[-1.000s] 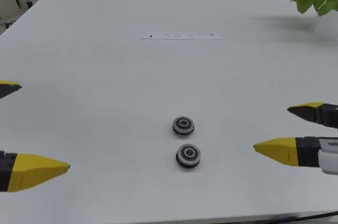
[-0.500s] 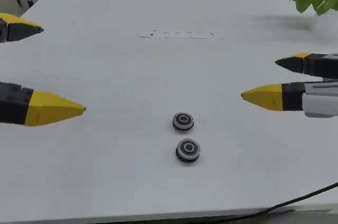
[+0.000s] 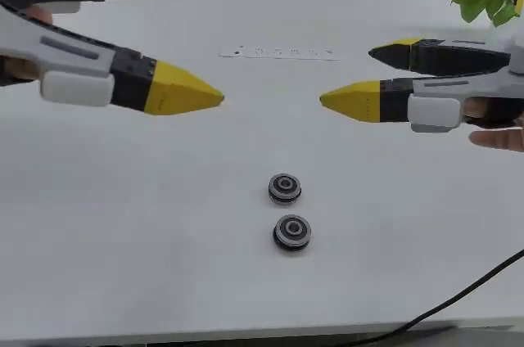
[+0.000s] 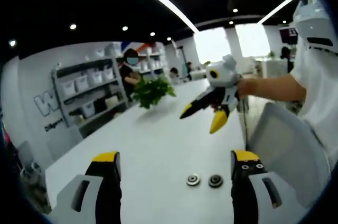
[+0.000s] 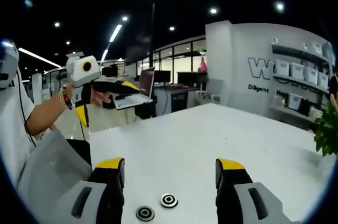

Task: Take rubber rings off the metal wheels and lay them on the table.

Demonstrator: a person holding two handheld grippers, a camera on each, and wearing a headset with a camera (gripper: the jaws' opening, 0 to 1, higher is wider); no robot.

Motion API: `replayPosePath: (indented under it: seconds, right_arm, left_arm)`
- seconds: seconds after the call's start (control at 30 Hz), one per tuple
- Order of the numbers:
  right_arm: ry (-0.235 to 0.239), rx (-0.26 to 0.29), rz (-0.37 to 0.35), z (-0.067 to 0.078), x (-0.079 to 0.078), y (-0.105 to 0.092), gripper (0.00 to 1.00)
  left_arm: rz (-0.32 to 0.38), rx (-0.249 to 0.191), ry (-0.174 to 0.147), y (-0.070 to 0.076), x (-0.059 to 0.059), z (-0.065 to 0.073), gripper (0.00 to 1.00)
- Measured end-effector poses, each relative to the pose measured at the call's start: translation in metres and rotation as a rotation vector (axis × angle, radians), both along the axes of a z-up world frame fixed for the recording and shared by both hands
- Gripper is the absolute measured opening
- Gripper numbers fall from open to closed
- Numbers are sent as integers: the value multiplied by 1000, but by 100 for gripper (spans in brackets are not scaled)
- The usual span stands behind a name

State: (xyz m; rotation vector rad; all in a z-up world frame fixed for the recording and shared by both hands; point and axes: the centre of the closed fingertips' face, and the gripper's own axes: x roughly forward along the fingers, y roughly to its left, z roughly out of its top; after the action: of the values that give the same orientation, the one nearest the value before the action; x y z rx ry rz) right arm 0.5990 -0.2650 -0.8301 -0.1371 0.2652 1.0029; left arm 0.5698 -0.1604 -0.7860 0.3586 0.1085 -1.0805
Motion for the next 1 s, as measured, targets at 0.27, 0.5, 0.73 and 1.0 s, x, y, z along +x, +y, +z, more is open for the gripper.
replayPosePath:
  seconds: [0.27,0.5,0.73,1.0]
  right_arm:
    - [24,10,76,-32,-7,13,66]
    - [62,49,130,-62,-17,18,55]
    - [130,5,136,-89,-24,16,58]
    - [209,-58,156,-121,-37,13,50]
  left_arm:
    - [-6,-30,51,-26,26,-48,84]
    - [-45,-89,63,-46,23,-74,73]
    - [-70,-95,127,-54,16,-100,68]
    - [-69,-80,157,-60,7,-125,56]
